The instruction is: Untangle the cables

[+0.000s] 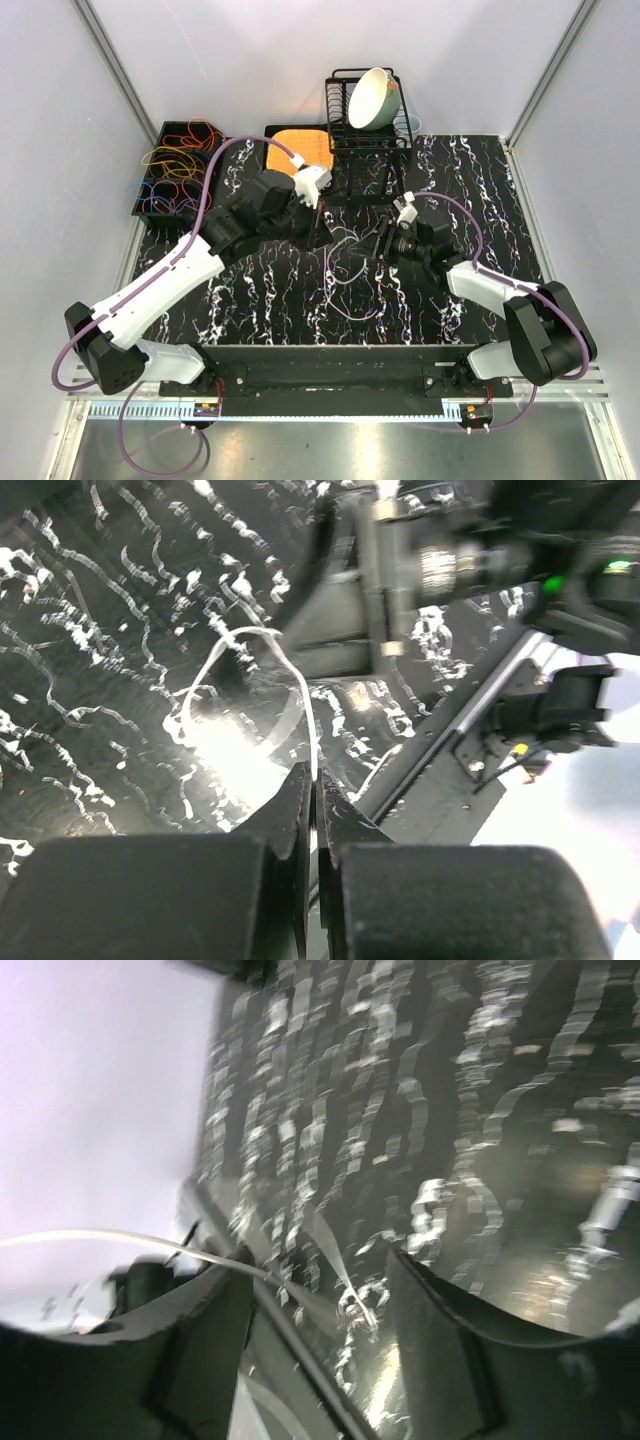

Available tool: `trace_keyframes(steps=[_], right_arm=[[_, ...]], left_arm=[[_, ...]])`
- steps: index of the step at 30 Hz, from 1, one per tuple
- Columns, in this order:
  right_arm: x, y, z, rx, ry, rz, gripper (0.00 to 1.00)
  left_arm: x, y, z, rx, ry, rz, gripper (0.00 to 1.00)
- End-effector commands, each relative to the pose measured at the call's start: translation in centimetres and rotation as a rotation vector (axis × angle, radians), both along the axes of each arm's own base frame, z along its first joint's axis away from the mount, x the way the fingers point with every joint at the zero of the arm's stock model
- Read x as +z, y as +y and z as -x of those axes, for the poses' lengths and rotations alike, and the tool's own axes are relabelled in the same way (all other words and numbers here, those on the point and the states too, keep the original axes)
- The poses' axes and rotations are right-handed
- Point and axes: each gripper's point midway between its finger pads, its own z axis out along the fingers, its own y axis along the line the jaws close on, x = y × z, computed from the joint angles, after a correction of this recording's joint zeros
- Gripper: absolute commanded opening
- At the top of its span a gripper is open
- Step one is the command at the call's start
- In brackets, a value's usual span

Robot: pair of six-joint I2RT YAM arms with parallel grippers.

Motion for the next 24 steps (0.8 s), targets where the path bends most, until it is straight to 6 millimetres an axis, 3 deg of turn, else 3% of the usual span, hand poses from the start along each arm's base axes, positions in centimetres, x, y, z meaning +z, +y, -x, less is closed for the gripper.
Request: trace_keyframes(steps=[1, 5, 15, 19, 22, 24], right_arm=[[-1.1, -1.9, -3.3, -0.190, -0.002, 0.153, 0.60], [-1.6, -3.1, -4.0, -0.258, 0.014, 0.229, 0.55], [-1.9, -3.0, -4.2, -0.267, 0.020, 0.236, 0.54], [-2.5, -3.4, -3.9, -0.272, 0.031, 0.265, 0.54], [-2.2, -4.2, -3.8, -0.292, 0.018, 0.292, 0.55], [-1.8, -4.6, -3.7, -0.302, 0.003, 0.307, 0.56]], left_arm=[[4.9, -1.1, 1.3, -0.038, -0.030, 0.088, 0.00], [8.0, -1.5, 2.4, -0.062, -0.057, 0.140, 0.00], [13.7, -1.9, 4.7, -0.149, -0.108, 0.260, 0.00], [18.7, -0.2, 4.2, -0.109, -0.257, 0.285, 0.00], [18.8, 0.7, 3.1, -0.049, -0.303, 0.238, 0.00], [16.9, 0.5, 2.7, -0.051, -0.281, 0.197, 0.00]])
